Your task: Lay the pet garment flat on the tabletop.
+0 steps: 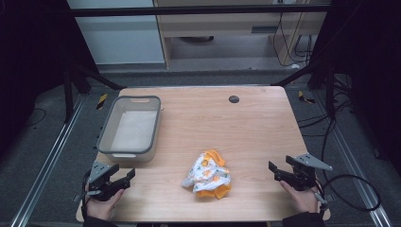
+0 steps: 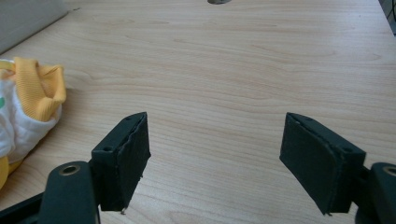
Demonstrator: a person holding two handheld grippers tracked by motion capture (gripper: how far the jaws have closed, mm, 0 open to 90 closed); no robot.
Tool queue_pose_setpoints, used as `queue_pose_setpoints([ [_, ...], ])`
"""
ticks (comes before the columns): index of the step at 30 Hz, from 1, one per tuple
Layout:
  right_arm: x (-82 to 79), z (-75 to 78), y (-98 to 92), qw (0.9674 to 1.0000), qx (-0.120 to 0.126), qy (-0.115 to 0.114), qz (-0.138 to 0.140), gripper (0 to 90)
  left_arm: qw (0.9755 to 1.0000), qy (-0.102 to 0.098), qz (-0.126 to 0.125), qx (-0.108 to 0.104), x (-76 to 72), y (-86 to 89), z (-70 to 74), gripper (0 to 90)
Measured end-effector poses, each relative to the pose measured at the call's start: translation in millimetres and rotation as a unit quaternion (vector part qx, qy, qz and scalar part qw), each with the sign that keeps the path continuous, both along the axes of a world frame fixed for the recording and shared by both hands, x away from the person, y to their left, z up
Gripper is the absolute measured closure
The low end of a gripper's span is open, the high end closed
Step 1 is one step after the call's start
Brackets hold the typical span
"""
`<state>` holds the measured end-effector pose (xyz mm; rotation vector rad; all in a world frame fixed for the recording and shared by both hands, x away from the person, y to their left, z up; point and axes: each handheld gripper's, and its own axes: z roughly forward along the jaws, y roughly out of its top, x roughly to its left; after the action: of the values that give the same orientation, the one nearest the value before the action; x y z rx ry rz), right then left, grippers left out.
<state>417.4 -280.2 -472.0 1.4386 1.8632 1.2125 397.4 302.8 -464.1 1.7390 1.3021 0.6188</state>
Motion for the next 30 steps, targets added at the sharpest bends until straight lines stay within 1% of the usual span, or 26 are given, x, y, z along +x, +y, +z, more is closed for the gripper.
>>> queue_pose_setpoints([
  [3,-0.8,0.8,1.1,1.0,-0.001,-0.002,0.007,24.4,1.0,-0.002,-0.006,0.0,-1.5,-3.0,1.7,32.7],
  [6,-1.8,1.3,4.2,0.9998,0.0,-0.004,0.018,26.3,0.9998,-0.006,-0.02,0.0,-4.5,-8.1,4.6,34.6],
  [7,-1.8,1.3,4.2,0.9998,0.0,-0.004,0.018,26.3,0.9998,-0.006,-0.02,0.0,-4.5,-8.1,4.6,35.5],
  [8,-2.1,2.1,7.3,0.9996,-0.002,-0.006,0.027,27.6,0.9996,-0.009,-0.028,0.0,-5.1,-11.2,6.1,36.0],
  [10,-1.8,2.8,8.9,0.9995,-0.004,-0.006,0.031,27.9,0.9994,-0.01,-0.032,0.001,-4.8,-12.3,6.9,36.5],
  [11,-2.0,4.4,12.5,0.9993,-0.003,-0.006,0.038,28.8,0.9993,-0.01,-0.035,-0.001,-4.3,-14.6,7.9,36.8],
  [12,-2.0,4.4,12.5,0.9993,-0.003,-0.006,0.038,28.8,0.9993,-0.01,-0.035,-0.001,-4.3,-14.6,7.9,37.2],
  [13,-2.3,5.7,16.1,0.9989,0.0,-0.006,0.046,29.5,0.9992,-0.011,-0.038,0.0,-4.0,-15.4,8.6,37.2],
  [17,-1.9,8.2,20.5,0.9985,0.0,-0.006,0.055,30.0,0.999,-0.011,-0.044,-0.003,-3.3,-18.0,11.6,37.5],
  [18,-1.3,10.9,22.6,0.9983,0.001,-0.008,0.058,30.4,0.9989,-0.016,-0.045,-0.001,-3.3,-18.5,13.6,38.0],
  [21,-0.3,13.6,23.6,0.9981,0.004,-0.011,0.061,30.8,0.9988,-0.018,-0.046,-0.003,-2.9,-19.2,17.8,38.1],
  [30,5.1,24.5,27.4,0.9972,0.012,-0.015,0.072,32.7,0.9977,-0.023,-0.063,0.003,1.4,-26.3,29.7,40.6],
])
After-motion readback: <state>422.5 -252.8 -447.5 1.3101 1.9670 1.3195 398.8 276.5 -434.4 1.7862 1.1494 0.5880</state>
